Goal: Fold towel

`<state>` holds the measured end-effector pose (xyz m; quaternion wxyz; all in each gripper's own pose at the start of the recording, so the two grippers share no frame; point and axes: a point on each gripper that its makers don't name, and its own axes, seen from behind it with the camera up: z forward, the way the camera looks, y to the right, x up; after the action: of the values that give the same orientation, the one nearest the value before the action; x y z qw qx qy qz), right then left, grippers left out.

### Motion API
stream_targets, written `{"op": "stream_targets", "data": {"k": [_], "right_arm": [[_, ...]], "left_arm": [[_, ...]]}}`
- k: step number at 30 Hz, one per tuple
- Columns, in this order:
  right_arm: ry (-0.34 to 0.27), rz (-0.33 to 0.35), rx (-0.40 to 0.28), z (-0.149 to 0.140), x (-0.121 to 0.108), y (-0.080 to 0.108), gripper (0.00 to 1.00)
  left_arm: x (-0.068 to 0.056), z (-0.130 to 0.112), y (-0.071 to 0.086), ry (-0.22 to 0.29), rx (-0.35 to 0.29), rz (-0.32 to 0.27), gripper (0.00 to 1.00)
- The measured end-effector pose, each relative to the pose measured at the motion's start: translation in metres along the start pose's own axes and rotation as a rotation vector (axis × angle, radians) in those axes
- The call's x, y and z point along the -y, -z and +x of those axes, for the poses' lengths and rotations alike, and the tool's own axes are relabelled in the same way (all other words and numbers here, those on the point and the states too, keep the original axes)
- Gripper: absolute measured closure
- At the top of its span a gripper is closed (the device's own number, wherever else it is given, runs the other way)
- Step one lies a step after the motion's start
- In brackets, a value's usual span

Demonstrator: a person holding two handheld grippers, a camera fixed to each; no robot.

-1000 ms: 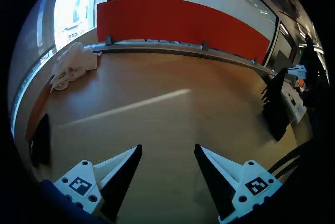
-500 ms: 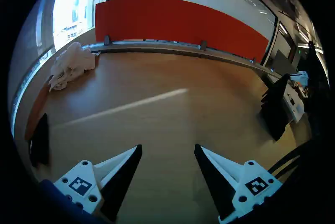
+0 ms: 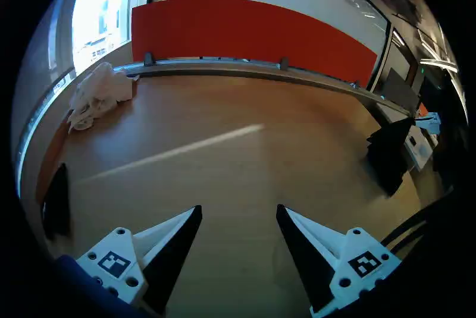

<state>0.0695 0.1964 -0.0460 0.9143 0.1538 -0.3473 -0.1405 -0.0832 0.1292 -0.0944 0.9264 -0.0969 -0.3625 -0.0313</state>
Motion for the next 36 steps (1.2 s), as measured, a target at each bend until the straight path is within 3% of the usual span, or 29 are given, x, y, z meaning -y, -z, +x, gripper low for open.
{"op": "stream_targets", "data": {"k": [21, 36], "right_arm": [[0.0, -0.027, 0.025, -0.024, 0.014, 0.011, 0.97], [-0.063, -0.099, 0.128, -0.092, -0.017, 0.012, 0.97]], "left_arm": [[-0.001, -0.004, 0.004, -0.015, -0.003, -0.026, 0.07], [0.005, -0.01, 0.015, -0.023, 0.0, -0.018, 0.07]]}}
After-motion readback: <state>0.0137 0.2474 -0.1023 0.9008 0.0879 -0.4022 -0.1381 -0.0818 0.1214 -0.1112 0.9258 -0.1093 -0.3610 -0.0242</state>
